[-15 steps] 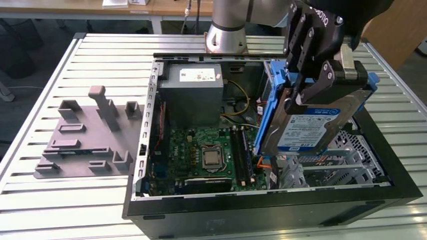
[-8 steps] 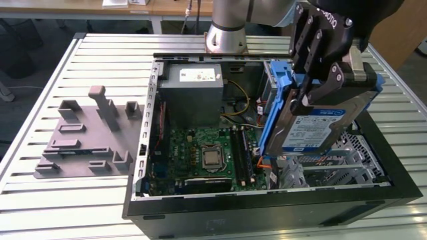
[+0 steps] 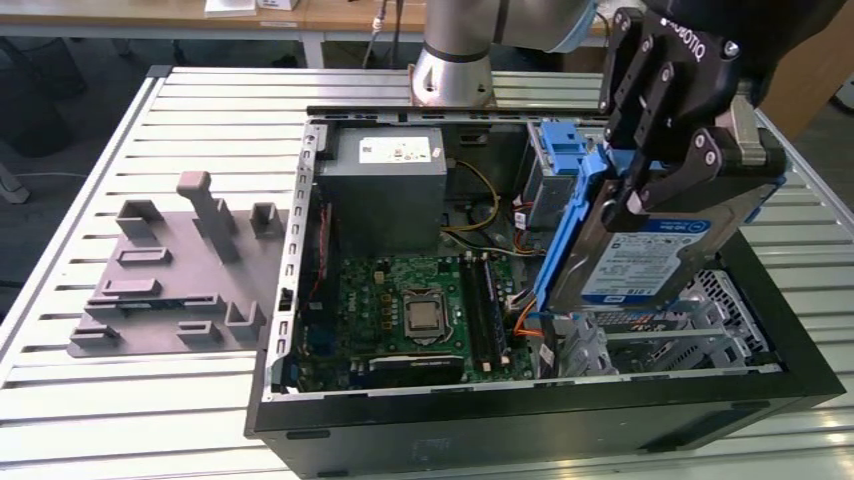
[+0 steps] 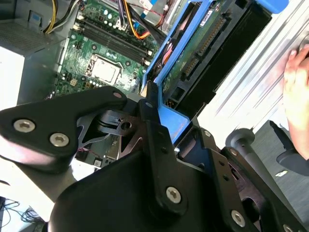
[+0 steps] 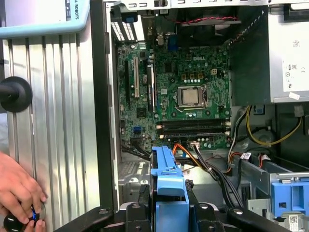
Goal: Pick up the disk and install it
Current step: 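Insert the disk into the insertion slot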
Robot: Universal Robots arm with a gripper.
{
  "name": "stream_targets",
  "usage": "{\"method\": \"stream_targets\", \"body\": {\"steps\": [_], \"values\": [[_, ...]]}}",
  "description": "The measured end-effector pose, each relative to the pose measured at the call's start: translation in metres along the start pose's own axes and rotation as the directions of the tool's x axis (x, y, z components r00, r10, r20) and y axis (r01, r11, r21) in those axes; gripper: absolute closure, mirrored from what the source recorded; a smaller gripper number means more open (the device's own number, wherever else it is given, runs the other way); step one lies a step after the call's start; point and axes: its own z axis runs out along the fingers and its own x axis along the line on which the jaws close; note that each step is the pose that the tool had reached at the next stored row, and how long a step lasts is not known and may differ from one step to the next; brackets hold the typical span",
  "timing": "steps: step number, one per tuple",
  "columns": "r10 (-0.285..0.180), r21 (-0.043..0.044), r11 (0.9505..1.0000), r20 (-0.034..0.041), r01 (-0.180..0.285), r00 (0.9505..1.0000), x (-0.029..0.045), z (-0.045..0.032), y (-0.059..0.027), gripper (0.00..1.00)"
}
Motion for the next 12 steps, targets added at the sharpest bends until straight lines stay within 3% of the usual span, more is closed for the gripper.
{"method": "stream_targets", "body": {"steps": [12], "values": [[0.000, 0.0003, 1.0000, -0.0039, 0.000, 1.0000, -0.0010, 0.0016, -0.0164, 0.64]]}}
